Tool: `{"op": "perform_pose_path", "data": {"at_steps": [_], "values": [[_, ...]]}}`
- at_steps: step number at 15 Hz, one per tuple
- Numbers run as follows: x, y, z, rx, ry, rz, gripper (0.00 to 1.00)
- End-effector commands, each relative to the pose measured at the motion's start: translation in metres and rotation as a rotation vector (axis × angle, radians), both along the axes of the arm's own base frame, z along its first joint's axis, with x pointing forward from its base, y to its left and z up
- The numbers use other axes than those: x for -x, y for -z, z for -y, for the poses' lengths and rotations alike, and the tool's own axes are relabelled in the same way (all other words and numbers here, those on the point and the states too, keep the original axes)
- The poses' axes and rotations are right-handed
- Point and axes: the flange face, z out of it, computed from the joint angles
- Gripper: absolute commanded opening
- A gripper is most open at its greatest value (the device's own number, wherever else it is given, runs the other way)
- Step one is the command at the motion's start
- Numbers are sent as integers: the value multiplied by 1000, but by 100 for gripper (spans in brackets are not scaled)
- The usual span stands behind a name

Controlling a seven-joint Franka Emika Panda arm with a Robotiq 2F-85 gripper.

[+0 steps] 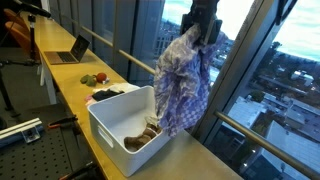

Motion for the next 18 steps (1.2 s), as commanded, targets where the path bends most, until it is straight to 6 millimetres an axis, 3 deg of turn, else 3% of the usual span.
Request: {"op": "perform_pose_path", "data": {"at_steps": [1,4,8,18], "values": [[-5,20,-41,-18,-60,-10,0],[-7,31,-83,-11,-122,-26,0],[-9,42,-113,-19,-168,-47,0],[-9,88,-110,-40,-165,-114,0]]}}
